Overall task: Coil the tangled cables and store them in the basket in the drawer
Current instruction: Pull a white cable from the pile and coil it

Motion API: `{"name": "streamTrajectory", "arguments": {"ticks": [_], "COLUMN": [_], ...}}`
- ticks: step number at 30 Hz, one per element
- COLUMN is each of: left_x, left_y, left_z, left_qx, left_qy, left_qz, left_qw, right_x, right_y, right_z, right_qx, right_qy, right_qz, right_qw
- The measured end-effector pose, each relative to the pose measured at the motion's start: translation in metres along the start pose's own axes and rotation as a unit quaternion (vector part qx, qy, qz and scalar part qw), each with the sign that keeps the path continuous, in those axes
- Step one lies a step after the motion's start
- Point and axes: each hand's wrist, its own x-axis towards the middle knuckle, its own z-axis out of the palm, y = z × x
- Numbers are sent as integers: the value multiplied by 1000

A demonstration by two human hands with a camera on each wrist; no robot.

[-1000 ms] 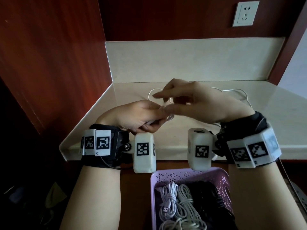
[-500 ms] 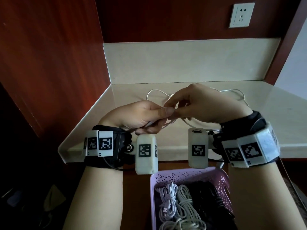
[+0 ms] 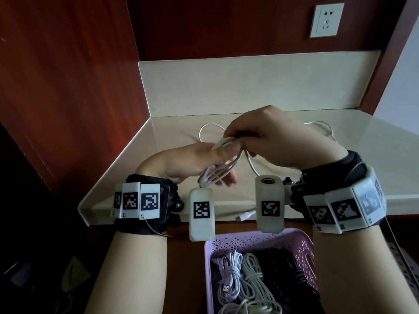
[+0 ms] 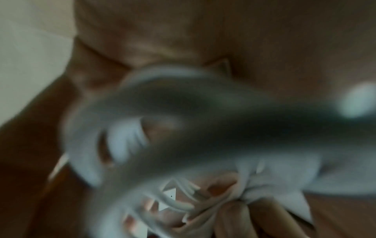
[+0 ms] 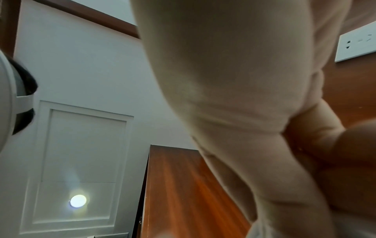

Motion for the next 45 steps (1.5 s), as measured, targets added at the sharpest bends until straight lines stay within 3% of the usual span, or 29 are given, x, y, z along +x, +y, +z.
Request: {"name": "streamTrajectory", "arguments": {"ticks": [2, 6, 13, 17, 21, 25, 34, 41, 45], "left_x": [1, -1, 6, 18, 22, 15, 20, 23, 27], "left_y": [-1, 0, 2, -3, 3, 7, 4, 8, 3], "left_z": [1, 2, 2, 0, 6, 3, 6, 11, 16], "left_qx": [-32, -41, 4, 65, 129, 157, 153, 126, 239], "left_qy": [-38, -30, 132, 211, 257, 260, 240, 310, 308], "left_qz": [-9, -12, -7, -22, -18, -28, -21, 34, 79], "left_qw": [999, 999, 991, 975, 958, 952, 958, 942, 917], "right_x": [0, 0, 6, 4, 20, 29, 33, 32, 31], "right_y": [2, 8, 22, 19, 12, 11, 16, 15, 19], "right_z": [-1, -2, 8, 14, 36, 55, 55, 47, 40], "right_qx": [1, 7, 8, 97, 124, 78, 150, 167, 152], "right_qy": [7, 22, 75, 37, 132, 202, 197, 232, 250], "right_qz": [-5, -7, -5, 56, 83, 70, 157, 165, 175], "right_qw": [1000, 1000, 997, 993, 980, 974, 956, 944, 940]}}
